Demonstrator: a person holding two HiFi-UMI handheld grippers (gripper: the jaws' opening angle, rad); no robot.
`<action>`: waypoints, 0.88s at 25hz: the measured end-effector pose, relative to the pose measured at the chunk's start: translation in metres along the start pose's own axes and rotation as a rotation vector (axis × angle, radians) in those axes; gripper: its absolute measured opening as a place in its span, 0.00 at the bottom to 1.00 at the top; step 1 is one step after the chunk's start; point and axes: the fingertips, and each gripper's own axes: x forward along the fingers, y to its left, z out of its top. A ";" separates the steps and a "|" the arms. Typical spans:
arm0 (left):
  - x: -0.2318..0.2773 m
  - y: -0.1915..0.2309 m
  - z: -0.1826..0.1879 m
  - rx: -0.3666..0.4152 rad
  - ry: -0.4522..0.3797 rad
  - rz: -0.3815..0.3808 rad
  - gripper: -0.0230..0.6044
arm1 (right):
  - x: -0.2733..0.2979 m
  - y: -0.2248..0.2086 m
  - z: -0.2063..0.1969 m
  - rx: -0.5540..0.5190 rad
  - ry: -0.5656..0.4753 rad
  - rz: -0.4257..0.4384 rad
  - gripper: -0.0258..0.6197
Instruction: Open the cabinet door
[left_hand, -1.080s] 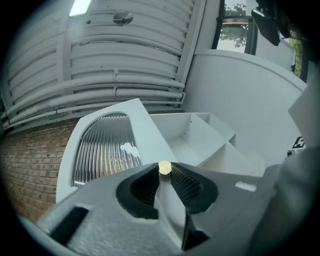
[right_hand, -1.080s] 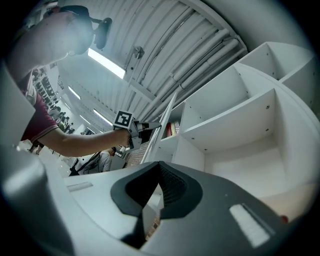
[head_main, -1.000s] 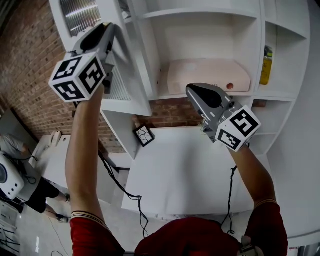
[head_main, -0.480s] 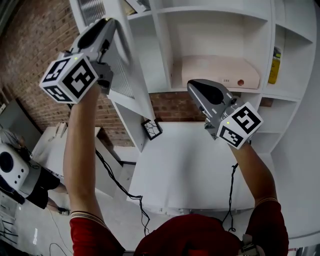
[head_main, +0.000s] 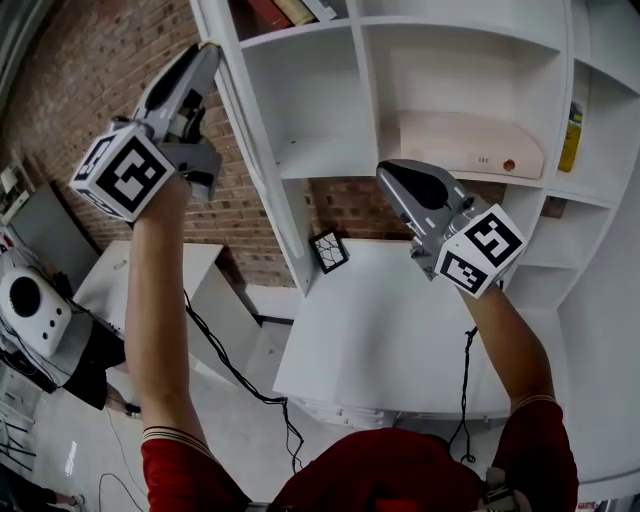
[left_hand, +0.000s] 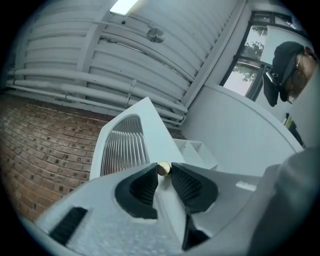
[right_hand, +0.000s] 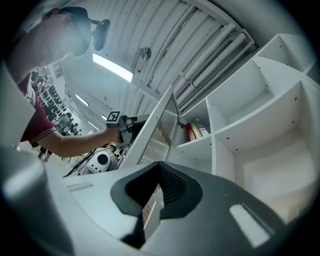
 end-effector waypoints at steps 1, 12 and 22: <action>-0.007 0.004 0.003 -0.010 0.001 -0.005 0.18 | 0.005 0.006 -0.001 0.002 0.000 0.006 0.06; -0.019 0.026 -0.003 -0.014 0.037 -0.002 0.19 | 0.009 0.013 -0.017 0.028 0.008 0.003 0.06; -0.071 0.058 0.024 0.014 0.031 0.071 0.19 | 0.024 0.060 0.000 0.000 0.032 -0.016 0.06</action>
